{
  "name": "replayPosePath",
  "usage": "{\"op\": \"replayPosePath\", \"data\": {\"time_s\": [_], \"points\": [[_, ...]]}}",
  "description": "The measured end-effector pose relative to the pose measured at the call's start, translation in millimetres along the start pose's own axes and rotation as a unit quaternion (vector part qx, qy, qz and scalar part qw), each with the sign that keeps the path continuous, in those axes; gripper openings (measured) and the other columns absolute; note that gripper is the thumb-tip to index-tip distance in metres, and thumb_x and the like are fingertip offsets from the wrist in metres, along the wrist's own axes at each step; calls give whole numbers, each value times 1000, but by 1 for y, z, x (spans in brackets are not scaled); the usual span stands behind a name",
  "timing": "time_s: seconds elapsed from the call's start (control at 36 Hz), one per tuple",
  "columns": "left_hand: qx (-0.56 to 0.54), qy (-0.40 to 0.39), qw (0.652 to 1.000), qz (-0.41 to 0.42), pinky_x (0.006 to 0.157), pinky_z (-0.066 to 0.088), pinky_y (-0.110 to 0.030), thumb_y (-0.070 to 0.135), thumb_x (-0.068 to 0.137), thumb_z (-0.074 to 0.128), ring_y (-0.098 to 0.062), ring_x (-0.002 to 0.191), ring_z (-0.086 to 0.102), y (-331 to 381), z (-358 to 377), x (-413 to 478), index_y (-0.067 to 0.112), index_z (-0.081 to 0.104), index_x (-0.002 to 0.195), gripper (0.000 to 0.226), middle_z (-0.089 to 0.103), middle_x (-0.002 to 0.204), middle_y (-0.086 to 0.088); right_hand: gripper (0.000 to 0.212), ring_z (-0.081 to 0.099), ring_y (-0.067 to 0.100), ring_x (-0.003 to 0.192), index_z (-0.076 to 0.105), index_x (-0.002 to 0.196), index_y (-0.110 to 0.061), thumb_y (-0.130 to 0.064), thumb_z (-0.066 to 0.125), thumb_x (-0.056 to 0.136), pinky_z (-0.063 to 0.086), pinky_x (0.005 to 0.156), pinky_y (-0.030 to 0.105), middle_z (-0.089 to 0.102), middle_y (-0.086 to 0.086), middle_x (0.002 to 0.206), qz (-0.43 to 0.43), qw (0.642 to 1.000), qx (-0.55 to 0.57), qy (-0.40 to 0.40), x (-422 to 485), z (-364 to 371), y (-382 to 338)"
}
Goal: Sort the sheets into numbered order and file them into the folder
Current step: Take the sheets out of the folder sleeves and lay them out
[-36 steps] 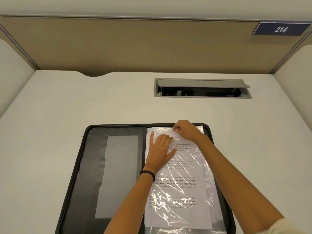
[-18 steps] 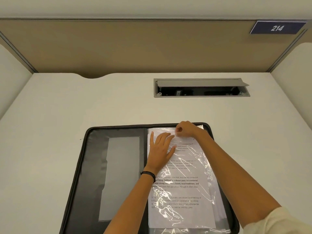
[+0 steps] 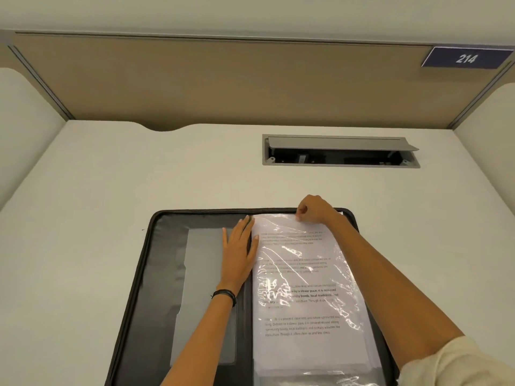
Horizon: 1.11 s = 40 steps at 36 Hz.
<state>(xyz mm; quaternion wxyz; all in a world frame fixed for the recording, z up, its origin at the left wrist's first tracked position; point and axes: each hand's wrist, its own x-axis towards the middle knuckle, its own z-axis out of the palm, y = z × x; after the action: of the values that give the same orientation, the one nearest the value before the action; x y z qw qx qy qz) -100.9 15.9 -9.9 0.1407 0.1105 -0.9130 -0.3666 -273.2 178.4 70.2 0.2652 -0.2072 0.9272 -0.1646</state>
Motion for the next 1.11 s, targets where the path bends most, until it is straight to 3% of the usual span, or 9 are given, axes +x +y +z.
{"op": "replayPosePath", "data": {"time_s": [0.25,0.47,0.58,0.69,0.81,0.92,1.03,1.11], "points": [[5,-26,1000,-4,120,-4,-34,51,96,22,-6,142,22,-1,2,-4,24,31,147,58,25,147,17,18,63,24,93,70,102,-8,-15,58,92,47,82,31,69,8,104,30,993,-1,114,3,-15,-7],[46,-59,997,13,118,-8,-32,52,95,19,-7,143,16,1,2,-3,23,29,148,61,28,153,6,20,61,24,97,72,99,-8,-13,53,94,39,86,29,69,7,105,4,978,-14,208,4,-36,-22],[73,-76,994,23,117,-11,-30,55,95,16,-4,143,8,0,3,-2,24,24,149,63,15,153,13,23,60,26,92,73,93,-7,-9,50,94,42,85,34,69,7,101,-14,968,-30,250,9,-50,-29],[94,-82,992,24,117,-11,-31,54,97,16,-5,144,7,-1,5,-3,25,23,150,61,15,155,11,24,62,26,80,72,82,-8,-5,49,90,47,80,37,71,5,86,-38,953,-48,296,13,-67,-36],[100,-85,991,25,117,-11,-31,60,95,7,-4,144,6,-1,4,-2,27,20,150,66,17,156,9,26,62,24,79,72,88,-12,-13,47,95,41,84,34,72,5,86,-76,928,-84,356,15,-78,-47],[94,-85,992,23,117,-11,-31,55,96,14,-8,145,9,0,3,-3,26,20,151,62,16,156,9,27,61,26,81,72,92,-10,-11,46,97,35,91,35,71,8,88,-119,893,-107,420,15,-88,-63],[77,-81,994,16,117,-10,-30,53,96,16,-8,145,11,1,2,-3,27,21,149,60,18,155,9,18,55,24,64,70,78,-12,-5,56,88,41,81,37,65,5,69,-161,844,-135,493,11,-101,-75],[68,-81,994,15,119,-8,-31,53,96,17,-9,145,13,1,1,-3,25,23,150,61,21,155,7,12,56,21,62,69,76,-15,-5,64,82,44,80,34,64,0,66,-190,807,-154,538,4,-108,-84]]}}
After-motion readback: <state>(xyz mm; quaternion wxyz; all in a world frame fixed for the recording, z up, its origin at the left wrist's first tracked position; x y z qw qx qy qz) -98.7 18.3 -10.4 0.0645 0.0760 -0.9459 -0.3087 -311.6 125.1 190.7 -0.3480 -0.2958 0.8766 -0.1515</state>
